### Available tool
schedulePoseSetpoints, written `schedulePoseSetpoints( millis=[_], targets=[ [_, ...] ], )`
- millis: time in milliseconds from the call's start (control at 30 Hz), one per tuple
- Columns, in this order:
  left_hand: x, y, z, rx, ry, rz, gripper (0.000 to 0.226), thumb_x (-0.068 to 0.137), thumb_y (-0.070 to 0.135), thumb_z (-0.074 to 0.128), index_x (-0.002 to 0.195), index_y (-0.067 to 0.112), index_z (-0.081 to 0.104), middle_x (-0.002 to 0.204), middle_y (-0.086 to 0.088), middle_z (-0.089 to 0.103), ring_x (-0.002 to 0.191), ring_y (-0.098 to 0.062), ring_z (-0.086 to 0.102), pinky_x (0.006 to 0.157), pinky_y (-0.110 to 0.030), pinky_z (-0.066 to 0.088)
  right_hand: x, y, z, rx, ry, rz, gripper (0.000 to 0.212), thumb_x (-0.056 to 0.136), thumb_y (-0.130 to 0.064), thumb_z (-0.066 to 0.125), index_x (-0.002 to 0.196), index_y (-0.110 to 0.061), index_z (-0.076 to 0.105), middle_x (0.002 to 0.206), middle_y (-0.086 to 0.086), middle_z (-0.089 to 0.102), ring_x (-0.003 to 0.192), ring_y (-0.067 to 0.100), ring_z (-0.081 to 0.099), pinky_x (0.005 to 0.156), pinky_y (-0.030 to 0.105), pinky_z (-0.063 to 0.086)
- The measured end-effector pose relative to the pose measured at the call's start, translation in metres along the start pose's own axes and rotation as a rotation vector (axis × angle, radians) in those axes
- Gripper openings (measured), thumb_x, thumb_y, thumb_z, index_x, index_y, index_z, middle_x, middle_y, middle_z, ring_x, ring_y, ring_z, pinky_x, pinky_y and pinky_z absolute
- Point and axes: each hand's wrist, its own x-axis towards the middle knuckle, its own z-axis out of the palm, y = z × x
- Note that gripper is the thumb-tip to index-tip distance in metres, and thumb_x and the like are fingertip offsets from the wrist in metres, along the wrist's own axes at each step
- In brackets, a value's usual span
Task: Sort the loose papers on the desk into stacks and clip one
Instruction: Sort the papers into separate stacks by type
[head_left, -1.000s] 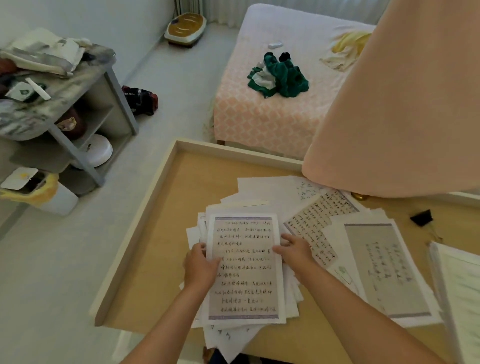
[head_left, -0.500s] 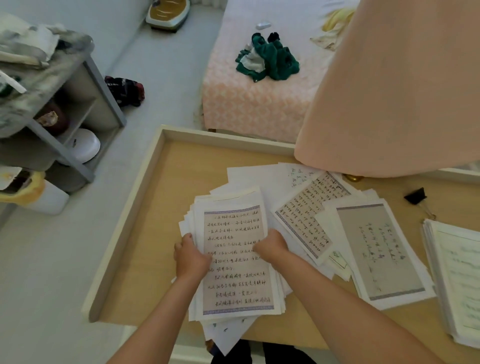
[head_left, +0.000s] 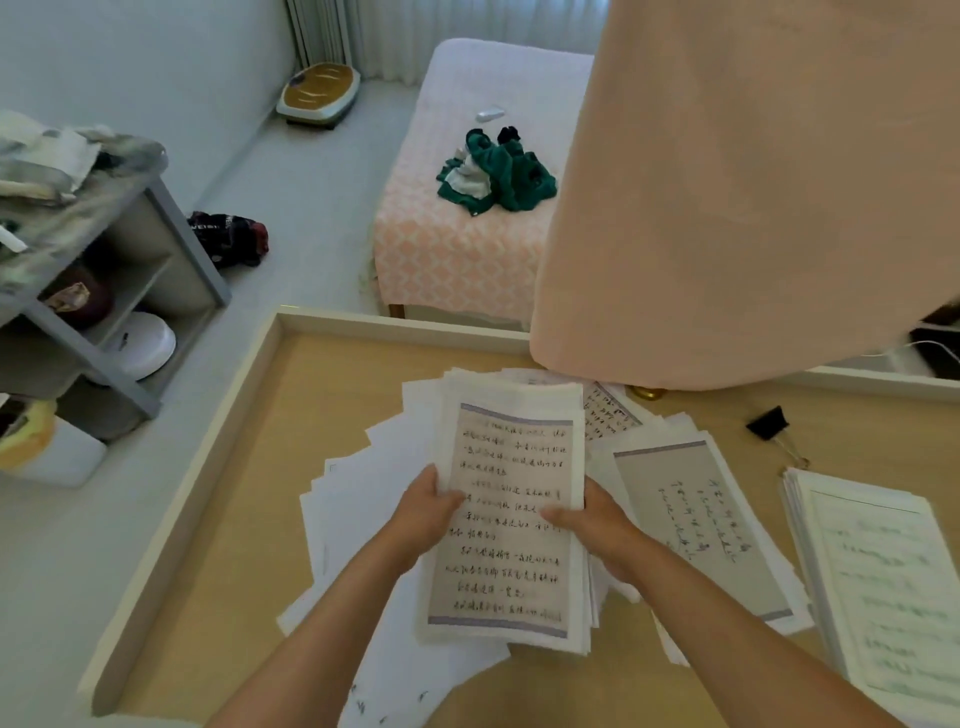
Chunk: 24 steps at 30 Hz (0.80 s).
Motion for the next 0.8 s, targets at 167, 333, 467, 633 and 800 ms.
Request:
schedulePoseSetpoints(
  millis=[167, 333, 467, 633, 800],
  targets=[
    [0.029, 0.017, 0.075, 0.378, -0.059, 0.077, 0.013, 0.102, 0.027, 0.043, 0.104, 0.018, 0.053, 0.106, 0.0, 0.063, 0.092, -0.013, 0.06, 0.08, -0.03, 0.052, -0.002, 0.03, -0.079, 0.008, 0.262, 0.095, 0.039, 0.084, -0.004, 0.073, 0.118, -0.02, 0.064, 0.106, -0.001, 0.07, 0.092, 0.016, 0.067, 0.072, 0.031, 0.057],
    [0.074, 0.015, 0.11, 0.789, 0.153, 0.18, 0.044, 0.096, 0.021, 0.049, 0.139, 0.013, 0.042, 0.144, -0.012, 0.038, 0.133, -0.03, 0.034, 0.105, -0.042, 0.04, 0.006, 0.057, -0.142, 0.092, 0.343, 0.171, 0.038, 0.085, -0.003, 0.072, 0.118, -0.02, 0.063, 0.105, 0.002, 0.068, 0.088, 0.019, 0.066, 0.066, 0.03, 0.055],
    [0.099, 0.012, 0.125, 0.944, 0.178, 0.032, 0.093, 0.083, 0.049, 0.067, 0.151, 0.012, 0.016, 0.159, -0.012, 0.012, 0.146, -0.031, 0.013, 0.114, -0.048, 0.028, 0.023, 0.071, -0.163, 0.131, 0.346, 0.176, 0.031, 0.088, -0.005, 0.069, 0.114, -0.021, 0.063, 0.101, 0.0, 0.067, 0.086, 0.017, 0.065, 0.064, 0.028, 0.052],
    [0.11, 0.024, 0.136, 0.896, 0.287, -0.046, 0.08, 0.072, 0.048, 0.08, 0.131, 0.016, 0.038, 0.126, -0.006, 0.046, 0.119, -0.026, 0.045, 0.087, -0.039, 0.045, 0.045, 0.086, -0.166, 0.107, 0.358, 0.185, 0.031, 0.088, -0.009, 0.068, 0.118, -0.016, 0.061, 0.105, 0.003, 0.068, 0.091, 0.021, 0.066, 0.071, 0.033, 0.055],
    [0.109, 0.029, 0.141, 1.01, 0.207, -0.037, 0.035, 0.081, 0.043, 0.068, 0.105, 0.018, 0.064, 0.107, -0.003, 0.056, 0.105, -0.025, 0.054, 0.083, -0.037, 0.053, 0.054, 0.093, -0.166, 0.052, 0.367, 0.181, 0.031, 0.089, -0.014, 0.066, 0.119, -0.018, 0.062, 0.106, 0.002, 0.068, 0.09, 0.022, 0.066, 0.08, 0.04, 0.057]
  ],
)
